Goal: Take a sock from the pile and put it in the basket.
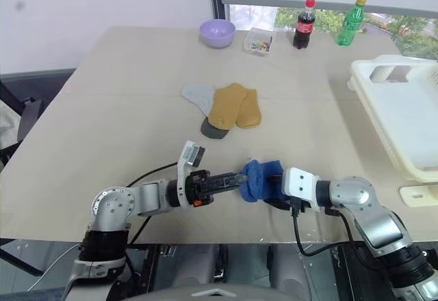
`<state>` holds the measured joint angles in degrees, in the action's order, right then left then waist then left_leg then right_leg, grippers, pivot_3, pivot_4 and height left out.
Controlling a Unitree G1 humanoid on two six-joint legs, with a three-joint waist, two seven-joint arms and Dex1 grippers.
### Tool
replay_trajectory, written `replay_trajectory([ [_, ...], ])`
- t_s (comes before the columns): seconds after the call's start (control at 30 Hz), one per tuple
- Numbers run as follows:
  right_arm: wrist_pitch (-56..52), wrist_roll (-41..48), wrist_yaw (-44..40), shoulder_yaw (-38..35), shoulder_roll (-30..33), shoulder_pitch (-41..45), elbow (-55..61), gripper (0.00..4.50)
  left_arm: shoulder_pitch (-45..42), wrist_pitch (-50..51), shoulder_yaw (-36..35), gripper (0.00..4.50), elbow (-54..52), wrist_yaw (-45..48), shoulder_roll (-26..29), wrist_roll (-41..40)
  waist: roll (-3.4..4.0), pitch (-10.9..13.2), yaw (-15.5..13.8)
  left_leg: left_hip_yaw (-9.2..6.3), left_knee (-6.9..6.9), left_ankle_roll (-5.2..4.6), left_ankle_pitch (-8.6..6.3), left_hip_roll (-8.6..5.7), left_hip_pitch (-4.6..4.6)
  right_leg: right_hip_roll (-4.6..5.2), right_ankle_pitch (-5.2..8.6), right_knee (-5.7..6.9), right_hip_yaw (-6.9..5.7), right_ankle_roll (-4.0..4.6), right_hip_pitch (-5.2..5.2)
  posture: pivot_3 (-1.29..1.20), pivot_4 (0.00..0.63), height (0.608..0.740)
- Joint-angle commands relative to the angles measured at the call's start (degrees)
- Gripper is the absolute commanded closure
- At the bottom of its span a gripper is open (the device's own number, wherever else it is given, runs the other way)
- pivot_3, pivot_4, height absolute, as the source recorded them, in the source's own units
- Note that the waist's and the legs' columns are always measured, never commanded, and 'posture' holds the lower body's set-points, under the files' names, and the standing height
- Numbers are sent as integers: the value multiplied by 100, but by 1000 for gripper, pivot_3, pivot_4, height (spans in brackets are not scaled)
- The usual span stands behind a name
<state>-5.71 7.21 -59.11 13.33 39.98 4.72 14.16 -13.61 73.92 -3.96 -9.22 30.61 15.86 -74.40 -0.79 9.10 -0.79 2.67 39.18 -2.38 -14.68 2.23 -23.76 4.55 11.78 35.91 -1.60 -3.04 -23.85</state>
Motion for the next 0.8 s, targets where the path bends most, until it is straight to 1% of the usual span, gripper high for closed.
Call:
replay_trajectory([
  [0.03, -81, -52, 42, 57, -9, 38, 131, 1892, -103, -138, 39, 100, 11, -76, -139, 18, 0, 0, 1, 0, 0, 0, 0, 0, 0, 0, 0, 0, 0, 0, 0, 0, 150, 729],
  [0.2, -254, -54, 38, 77, 42, 30, 383, 1892, -142, -256, 81, 100, 122, -167, -276, 194, 0, 0, 3, 0, 0, 0, 0, 0, 0, -2, 0, 0, 1, 0, 0, 0, 150, 729],
  [0.3, -361, -41, 53, 58, 71, 0, 572, 1185, -137, -283, 92, 0, 130, -169, -320, 248, 0, 0, 0, -1, 0, 0, 0, 0, -2, -2, 0, 0, 0, 1, -1, 0, 150, 729],
  [0.33, -408, -34, 57, 40, 94, -10, 631, 704, -138, -291, 101, 0, 137, -169, -339, 276, 0, 0, -1, 0, 0, 0, 0, 0, -2, -2, 0, 0, 1, 1, -1, 0, 150, 729],
  [0.4, -501, -32, 64, -13, 176, -36, 778, 85, -132, -302, 139, 0, 131, -164, -368, 328, 0, 0, 0, 0, 0, 0, 0, -1, -3, -1, 0, 0, 1, 1, -1, 0, 150, 729],
  [0.57, -1028, 190, 195, -456, 471, -248, 1525, 85, -187, -352, 265, 0, 203, -122, -493, 461, -1, 2, -9, -1, 0, 0, 0, -4, -6, 2, 0, -1, 0, 0, -2, 0, 150, 729],
  [0.67, -1375, 434, 242, -961, 707, -641, 1869, 85, -271, -396, 338, 0, 285, -68, -566, 570, -3, 3, -25, -5, 0, 0, 0, -5, -8, 3, 0, -2, -3, 0, -1, 0, 150, 729],
  [0.73, -1735, 842, 329, -1392, 696, -903, 2095, 85, -322, -403, 363, 0, 349, -16, -606, 627, -5, 4, -23, -5, 0, 0, 0, -6, -9, 3, 0, -2, -3, 0, -2, 0, 150, 729],
  [0.8, -2314, 1556, 497, -1945, 523, -1121, 2323, 85, -386, -428, 419, 0, 447, 61, -638, 731, -7, 5, -17, -5, 0, 0, 0, -5, -9, 3, 0, -2, -2, 1, -2, 0, 150, 729],
])
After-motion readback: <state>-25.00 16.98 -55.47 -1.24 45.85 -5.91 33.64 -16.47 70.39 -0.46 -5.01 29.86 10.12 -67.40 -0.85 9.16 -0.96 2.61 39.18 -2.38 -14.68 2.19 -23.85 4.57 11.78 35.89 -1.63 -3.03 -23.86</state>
